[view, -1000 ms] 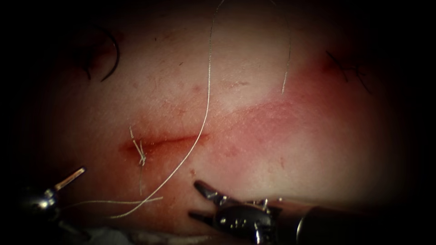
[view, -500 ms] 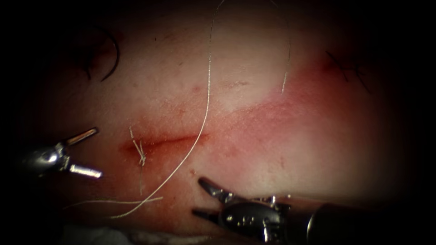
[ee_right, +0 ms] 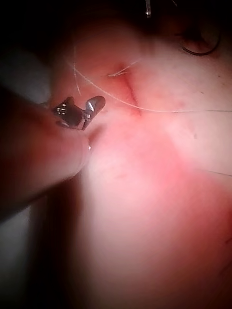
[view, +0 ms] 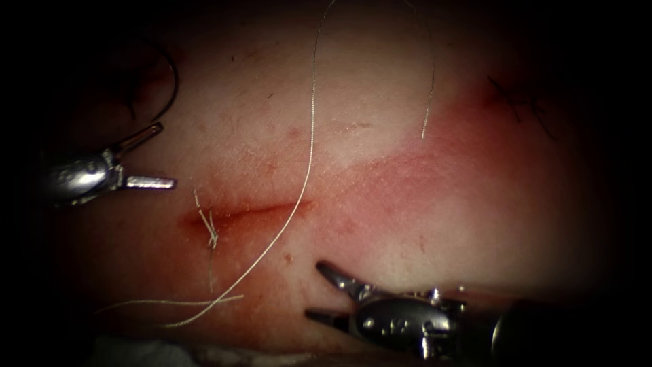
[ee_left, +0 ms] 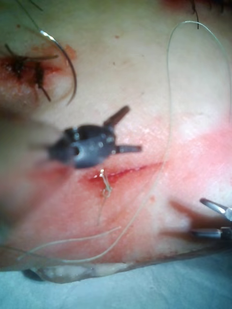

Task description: Wound Closure

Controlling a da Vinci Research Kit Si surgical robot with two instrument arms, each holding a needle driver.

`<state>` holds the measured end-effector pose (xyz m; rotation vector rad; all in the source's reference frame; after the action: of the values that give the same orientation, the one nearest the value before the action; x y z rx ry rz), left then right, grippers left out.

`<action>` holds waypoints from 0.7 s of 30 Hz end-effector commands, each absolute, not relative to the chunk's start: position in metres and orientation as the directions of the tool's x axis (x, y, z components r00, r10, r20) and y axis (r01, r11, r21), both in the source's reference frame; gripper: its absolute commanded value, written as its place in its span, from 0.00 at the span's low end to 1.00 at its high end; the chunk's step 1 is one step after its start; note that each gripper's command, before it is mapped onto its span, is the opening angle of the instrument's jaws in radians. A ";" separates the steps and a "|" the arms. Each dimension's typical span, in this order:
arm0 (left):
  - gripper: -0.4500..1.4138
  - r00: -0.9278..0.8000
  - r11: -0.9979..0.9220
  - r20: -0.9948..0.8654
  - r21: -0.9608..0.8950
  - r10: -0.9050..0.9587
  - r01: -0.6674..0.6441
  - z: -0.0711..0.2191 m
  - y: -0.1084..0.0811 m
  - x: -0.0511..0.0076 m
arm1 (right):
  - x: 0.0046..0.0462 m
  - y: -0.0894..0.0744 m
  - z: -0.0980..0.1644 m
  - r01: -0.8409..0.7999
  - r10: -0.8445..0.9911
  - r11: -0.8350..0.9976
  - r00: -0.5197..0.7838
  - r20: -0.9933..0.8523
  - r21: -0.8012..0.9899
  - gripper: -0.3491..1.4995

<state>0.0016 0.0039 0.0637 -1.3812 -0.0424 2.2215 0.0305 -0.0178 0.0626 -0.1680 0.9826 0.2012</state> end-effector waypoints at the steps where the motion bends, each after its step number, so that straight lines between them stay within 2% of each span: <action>1: 0.60 -0.343 -0.834 -0.795 -0.337 0.501 -0.437 0.065 0.004 0.0010 | 0.0314 -0.019 0.063 -0.243 0.095 0.969 0.537 -0.838 -0.045 0.95; 5: 0.65 -0.381 -0.769 -0.715 -0.345 0.587 -0.538 0.067 0.007 0.0003 | 0.0317 -0.019 0.063 -0.250 0.107 0.967 0.534 -0.839 -0.036 0.95; 9: 0.59 -0.433 -0.706 -0.597 -0.355 0.675 -0.613 0.070 0.008 -0.0005 | 0.0318 -0.019 0.063 -0.255 0.114 0.966 0.533 -0.838 -0.031 0.96; 13: 0.72 -0.508 -0.681 -0.466 -0.370 0.724 -0.632 0.071 0.008 -0.0009 | 0.0319 -0.019 0.063 -0.255 0.114 0.966 0.533 -0.838 -0.031 0.96; 14: 0.81 -0.518 -0.672 -0.438 -0.373 0.735 -0.639 0.071 0.008 -0.0008 | 0.0319 -0.019 0.063 -0.255 0.114 0.966 0.533 -0.838 -0.031 0.96; 16: 0.79 -0.518 -0.669 -0.432 -0.372 0.738 -0.643 0.072 0.008 -0.0008 | 0.0319 -0.019 0.063 -0.258 0.119 0.966 0.531 -0.839 -0.026 0.96; 18: 0.84 -0.519 -0.670 -0.432 -0.373 0.738 -0.642 0.072 0.008 -0.0006 | 0.0319 -0.019 0.063 -0.258 0.119 0.966 0.531 -0.839 -0.026 0.96; 21: 0.84 -0.519 -0.664 -0.423 -0.360 0.742 -0.655 0.072 0.009 0.0002 | 0.0319 -0.019 0.063 -0.258 0.119 0.966 0.531 -0.839 -0.026 0.96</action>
<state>0.0008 0.0090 0.0711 -0.7017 -0.1847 2.1924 0.0311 -0.0182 0.0623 -0.1586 0.9831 0.2256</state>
